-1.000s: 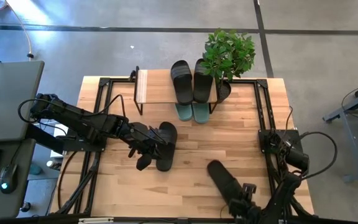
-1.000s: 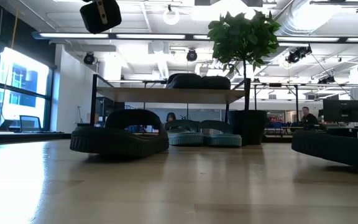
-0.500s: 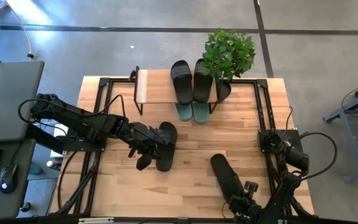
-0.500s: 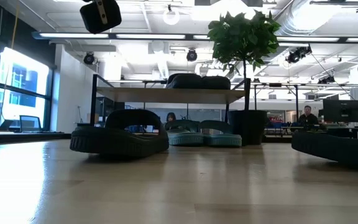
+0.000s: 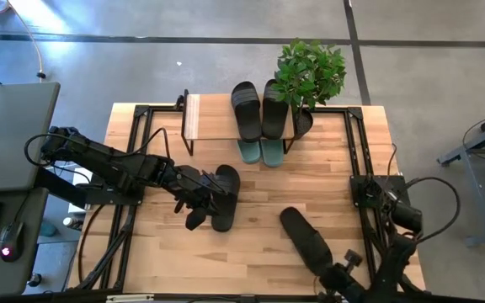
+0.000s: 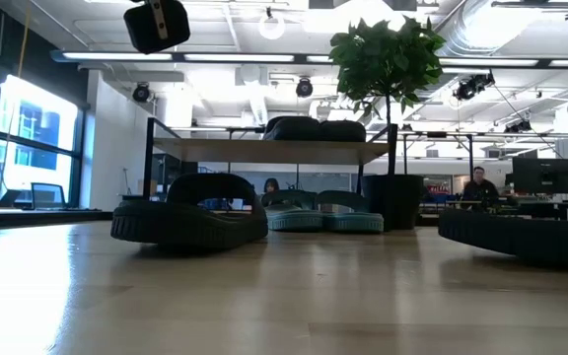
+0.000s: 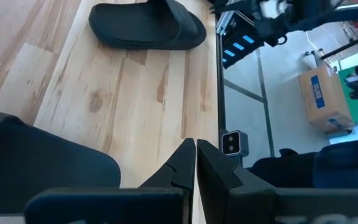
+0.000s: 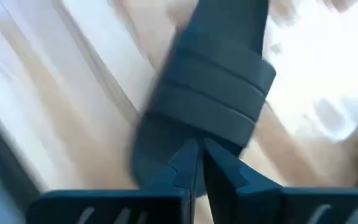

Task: Pick and place slides into the shelf
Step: Put the black slipper under the shelf

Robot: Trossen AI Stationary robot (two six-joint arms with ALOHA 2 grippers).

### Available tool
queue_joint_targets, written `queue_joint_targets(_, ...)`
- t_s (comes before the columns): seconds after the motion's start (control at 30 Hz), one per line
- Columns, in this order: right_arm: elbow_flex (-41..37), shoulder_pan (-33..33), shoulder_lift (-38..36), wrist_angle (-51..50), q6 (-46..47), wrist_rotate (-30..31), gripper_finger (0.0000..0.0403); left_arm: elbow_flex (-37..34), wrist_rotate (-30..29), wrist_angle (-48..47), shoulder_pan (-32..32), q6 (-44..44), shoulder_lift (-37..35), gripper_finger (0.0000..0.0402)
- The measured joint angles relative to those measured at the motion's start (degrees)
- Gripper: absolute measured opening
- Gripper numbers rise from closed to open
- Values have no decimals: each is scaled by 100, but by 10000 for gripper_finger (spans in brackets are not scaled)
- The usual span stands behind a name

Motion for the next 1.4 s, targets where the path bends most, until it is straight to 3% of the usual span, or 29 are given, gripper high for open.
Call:
queue_joint_targets(0.1,440,169,-51,30,877,213,16,0,0,21,2,-2,0,5)
queue_joint_targets(0.2,844,218,-77,112,1311,-201,16,0,3,48,0,-2,0,5)
queue_joint_targets(0.47,1271,-89,-75,1145,1657,-300,22,0,46,92,1,-4,0,5)
queue_joint_targets(0.67,1275,-282,-76,1922,1764,258,42,0,360,96,0,-23,0,5)
queue_joint_targets(0.8,1268,-446,-76,1567,1813,100,44,0,564,92,0,-25,0,5)
queue_joint_targets(1.0,1581,-463,-350,-56,1730,-237,44,0,746,92,0,-137,0,5)
queue_joint_targets(1.13,1184,-314,-690,46,753,-198,44,-2,752,124,-2,-153,0,5)
queue_joint_targets(1.3,528,-120,-648,99,73,-910,44,-2,712,118,0,-154,0,5)
queue_joint_targets(1.4,25,11,-634,287,-79,-725,44,-2,710,120,0,-153,0,5)
